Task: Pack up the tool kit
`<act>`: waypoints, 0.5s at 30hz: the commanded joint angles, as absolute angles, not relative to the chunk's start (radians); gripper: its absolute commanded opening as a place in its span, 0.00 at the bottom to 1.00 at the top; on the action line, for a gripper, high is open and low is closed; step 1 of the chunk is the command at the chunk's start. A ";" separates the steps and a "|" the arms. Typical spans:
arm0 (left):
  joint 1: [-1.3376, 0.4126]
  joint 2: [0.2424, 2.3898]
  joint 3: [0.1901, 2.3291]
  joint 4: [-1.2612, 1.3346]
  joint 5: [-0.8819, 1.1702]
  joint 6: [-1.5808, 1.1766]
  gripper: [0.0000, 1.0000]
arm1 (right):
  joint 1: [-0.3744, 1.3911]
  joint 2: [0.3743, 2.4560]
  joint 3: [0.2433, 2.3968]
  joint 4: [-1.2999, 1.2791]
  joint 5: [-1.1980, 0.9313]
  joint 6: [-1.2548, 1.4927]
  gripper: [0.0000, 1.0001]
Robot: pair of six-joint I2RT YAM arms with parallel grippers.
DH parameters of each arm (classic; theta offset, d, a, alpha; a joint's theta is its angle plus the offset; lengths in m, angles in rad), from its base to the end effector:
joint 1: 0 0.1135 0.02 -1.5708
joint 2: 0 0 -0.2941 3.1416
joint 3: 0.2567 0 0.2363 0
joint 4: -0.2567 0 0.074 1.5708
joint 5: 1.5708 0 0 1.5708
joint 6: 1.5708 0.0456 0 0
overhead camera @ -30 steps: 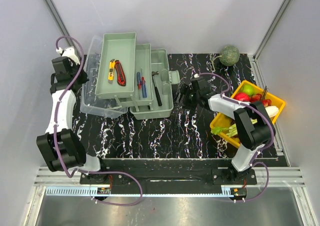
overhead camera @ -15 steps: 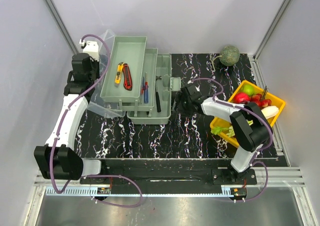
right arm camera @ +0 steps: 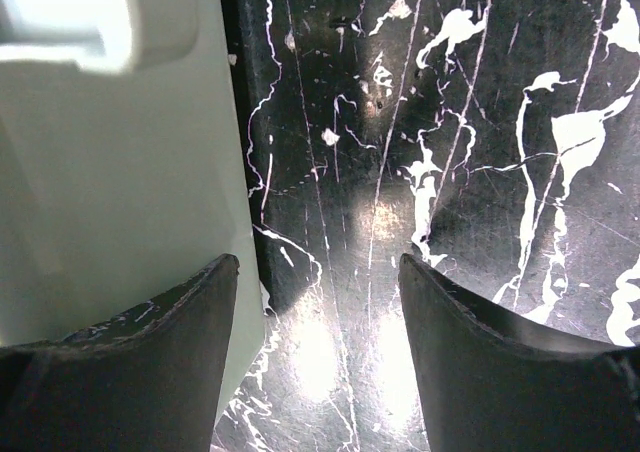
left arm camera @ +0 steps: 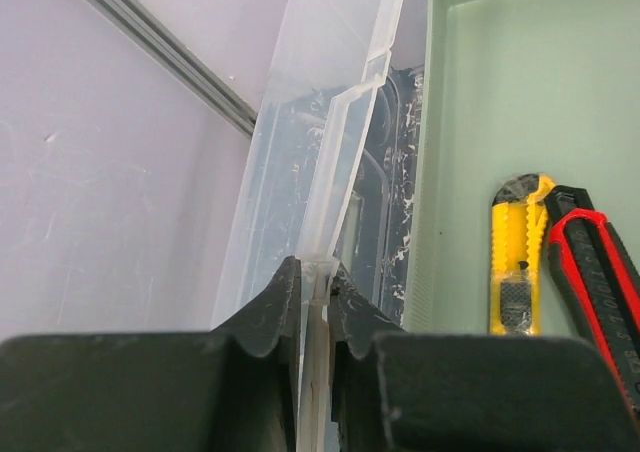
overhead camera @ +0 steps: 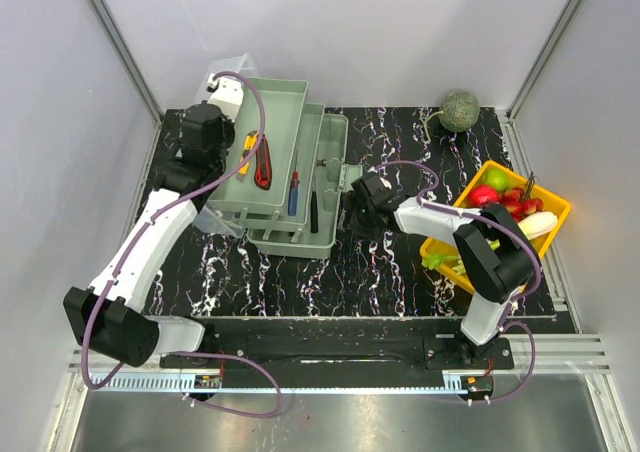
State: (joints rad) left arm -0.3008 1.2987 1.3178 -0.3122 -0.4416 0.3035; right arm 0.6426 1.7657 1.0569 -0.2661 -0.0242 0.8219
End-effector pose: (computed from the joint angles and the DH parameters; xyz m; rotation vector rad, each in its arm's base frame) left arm 0.2719 -0.0639 0.4278 0.2533 1.8376 0.4125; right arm 0.2848 0.2146 0.1998 0.2281 2.6472 0.5694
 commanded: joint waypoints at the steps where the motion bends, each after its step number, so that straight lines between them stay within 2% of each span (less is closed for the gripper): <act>1: -0.432 1.269 1.391 -0.245 -0.478 0.169 0.00 | 0.683 1.769 1.121 -0.150 -0.029 0.887 0.71; 6: -0.549 1.305 1.417 -0.253 -0.618 0.137 0.04 | 0.683 1.779 1.126 -0.147 -0.020 0.902 0.72; 15: -0.698 1.416 1.443 -0.267 -0.836 0.091 0.04 | 0.681 1.790 1.131 -0.149 -0.009 0.923 0.72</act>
State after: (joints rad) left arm -0.6090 1.3869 1.3968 -0.3668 -0.8402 0.3183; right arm 0.6476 1.7874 1.0603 -0.2695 0.0048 0.8570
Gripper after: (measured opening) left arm 0.130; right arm 0.712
